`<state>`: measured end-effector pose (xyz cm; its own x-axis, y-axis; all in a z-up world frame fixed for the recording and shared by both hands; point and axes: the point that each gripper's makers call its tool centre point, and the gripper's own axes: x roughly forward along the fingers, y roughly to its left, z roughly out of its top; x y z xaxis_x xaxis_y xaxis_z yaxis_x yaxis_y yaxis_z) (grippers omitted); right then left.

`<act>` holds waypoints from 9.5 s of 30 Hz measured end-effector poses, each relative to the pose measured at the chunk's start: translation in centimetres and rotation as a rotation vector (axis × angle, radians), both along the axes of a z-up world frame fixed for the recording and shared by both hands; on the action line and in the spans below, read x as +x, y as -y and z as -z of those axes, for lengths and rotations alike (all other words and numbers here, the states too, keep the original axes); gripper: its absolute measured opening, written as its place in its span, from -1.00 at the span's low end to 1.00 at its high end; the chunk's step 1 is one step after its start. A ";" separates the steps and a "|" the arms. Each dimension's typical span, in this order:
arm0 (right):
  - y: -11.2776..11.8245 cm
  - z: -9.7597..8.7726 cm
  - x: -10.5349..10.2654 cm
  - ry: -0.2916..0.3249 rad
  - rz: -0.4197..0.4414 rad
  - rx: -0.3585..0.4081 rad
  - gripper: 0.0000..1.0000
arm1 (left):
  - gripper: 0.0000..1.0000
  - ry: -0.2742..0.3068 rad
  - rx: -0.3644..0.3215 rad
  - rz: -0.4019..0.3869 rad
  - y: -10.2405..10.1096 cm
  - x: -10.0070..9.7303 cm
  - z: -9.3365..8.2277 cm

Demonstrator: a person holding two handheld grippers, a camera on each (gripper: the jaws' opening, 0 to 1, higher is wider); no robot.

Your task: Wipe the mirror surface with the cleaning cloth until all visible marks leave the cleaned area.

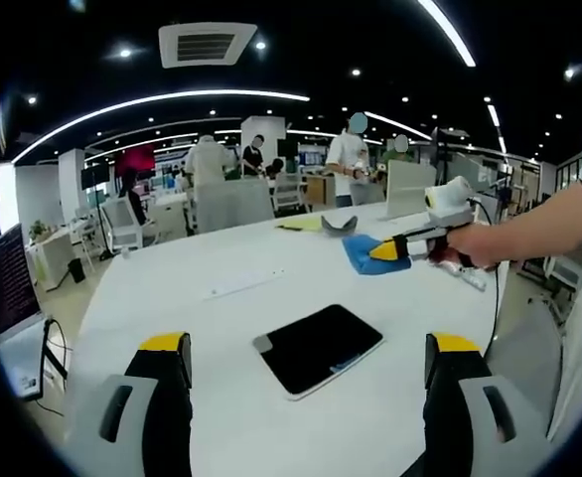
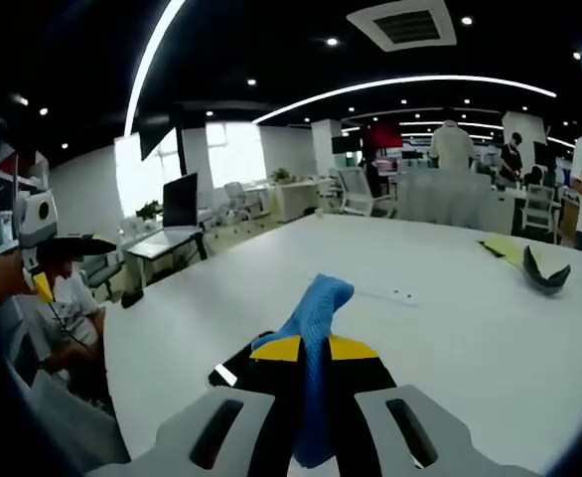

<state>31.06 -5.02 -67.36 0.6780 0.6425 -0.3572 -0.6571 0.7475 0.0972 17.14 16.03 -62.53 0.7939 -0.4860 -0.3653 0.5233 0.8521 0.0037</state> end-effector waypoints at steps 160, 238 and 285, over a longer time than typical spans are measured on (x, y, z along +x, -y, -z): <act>-20.2 17.3 9.3 -0.128 -0.153 -0.132 -0.94 | 0.94 -0.111 -0.062 -0.047 -6.6 3.6 6.0; -14.2 16.8 7.5 -0.104 -0.181 -0.180 -0.94 | 0.87 -0.047 -0.032 -0.086 -4.4 1.6 2.8; -5.9 17.0 6.4 -0.079 -0.046 -0.174 -0.94 | 0.84 -0.036 0.021 0.005 -2.0 0.7 2.3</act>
<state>37.45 0.86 -84.32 0.6150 0.5960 -0.5163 -0.6862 0.7271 0.0220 17.82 18.01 -64.88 0.7777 -0.4813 -0.4044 0.5274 0.8496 0.0028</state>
